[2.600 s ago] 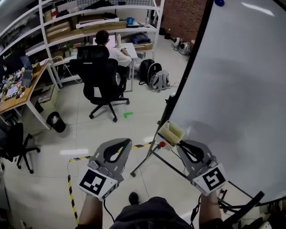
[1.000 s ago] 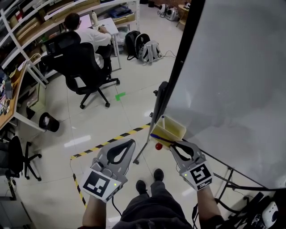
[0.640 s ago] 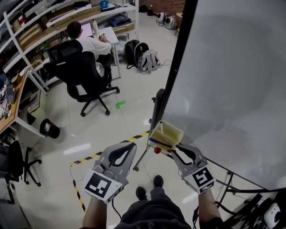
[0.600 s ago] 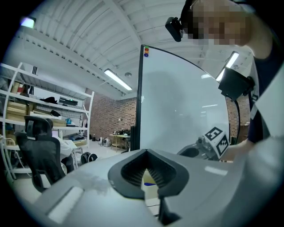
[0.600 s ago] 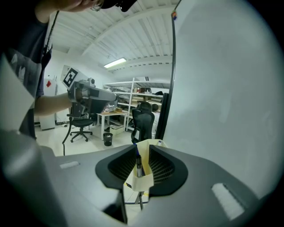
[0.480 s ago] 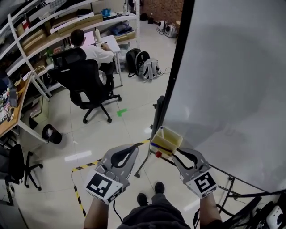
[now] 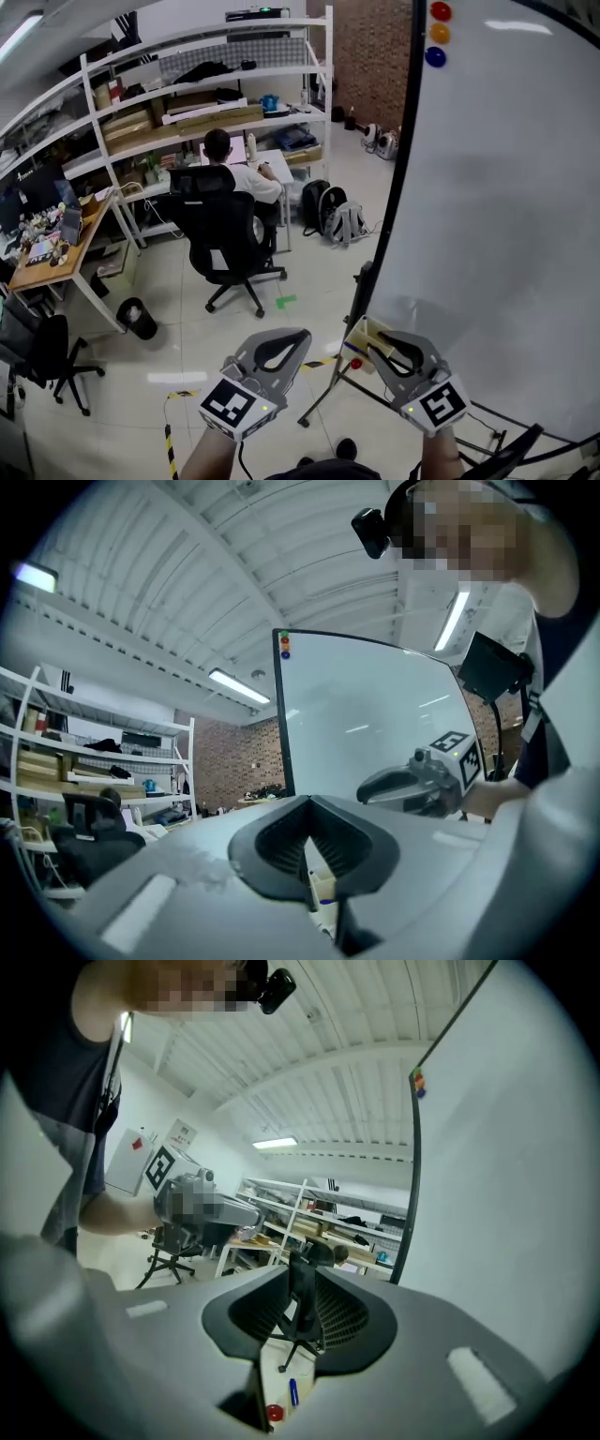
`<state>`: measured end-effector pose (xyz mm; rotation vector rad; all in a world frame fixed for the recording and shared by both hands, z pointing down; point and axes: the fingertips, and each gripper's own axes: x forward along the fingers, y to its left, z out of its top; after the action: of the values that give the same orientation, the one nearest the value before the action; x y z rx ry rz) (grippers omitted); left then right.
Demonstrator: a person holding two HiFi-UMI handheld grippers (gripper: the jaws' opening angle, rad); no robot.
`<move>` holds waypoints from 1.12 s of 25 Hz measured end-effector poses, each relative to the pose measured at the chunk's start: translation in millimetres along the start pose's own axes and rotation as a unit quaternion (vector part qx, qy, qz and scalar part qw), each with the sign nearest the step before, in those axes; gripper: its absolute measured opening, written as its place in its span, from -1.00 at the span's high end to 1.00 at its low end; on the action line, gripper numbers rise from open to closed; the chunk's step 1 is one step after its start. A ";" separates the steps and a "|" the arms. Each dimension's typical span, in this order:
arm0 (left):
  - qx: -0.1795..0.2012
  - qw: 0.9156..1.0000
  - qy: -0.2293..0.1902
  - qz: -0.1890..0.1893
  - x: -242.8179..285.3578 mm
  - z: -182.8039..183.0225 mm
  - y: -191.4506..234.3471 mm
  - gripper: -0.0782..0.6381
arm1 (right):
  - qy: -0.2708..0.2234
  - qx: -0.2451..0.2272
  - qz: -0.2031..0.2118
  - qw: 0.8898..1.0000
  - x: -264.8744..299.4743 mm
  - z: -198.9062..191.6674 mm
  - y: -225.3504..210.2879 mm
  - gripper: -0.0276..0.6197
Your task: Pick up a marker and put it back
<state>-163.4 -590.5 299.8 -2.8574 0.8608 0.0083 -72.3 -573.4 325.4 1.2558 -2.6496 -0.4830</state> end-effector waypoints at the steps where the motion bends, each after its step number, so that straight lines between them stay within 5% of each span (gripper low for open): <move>1: 0.004 1.000 -0.004 0.003 -5.5 5.3 -0.5 0.76 | -0.006 -0.003 0.002 1.000 0.0 6.5 2.1 0.64; 15: 0.000 0.999 0.009 0.031 -61.9 7.1 -27.4 0.76 | -0.004 -0.020 0.033 0.999 -24.4 30.8 46.9 0.64; 21: -0.007 0.999 0.014 0.034 -64.7 6.4 -56.3 0.76 | -0.007 -0.019 0.049 0.999 -48.7 31.3 56.3 0.78; 28: -0.020 0.996 0.024 0.085 -72.7 9.7 -116.1 0.76 | -0.016 -0.007 0.085 0.996 -105.0 19.1 63.7 0.91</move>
<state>-159.9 -453.6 311.2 -2.8234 1.1228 -0.0246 -57.4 -450.0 328.9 1.0140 -2.7433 -0.4973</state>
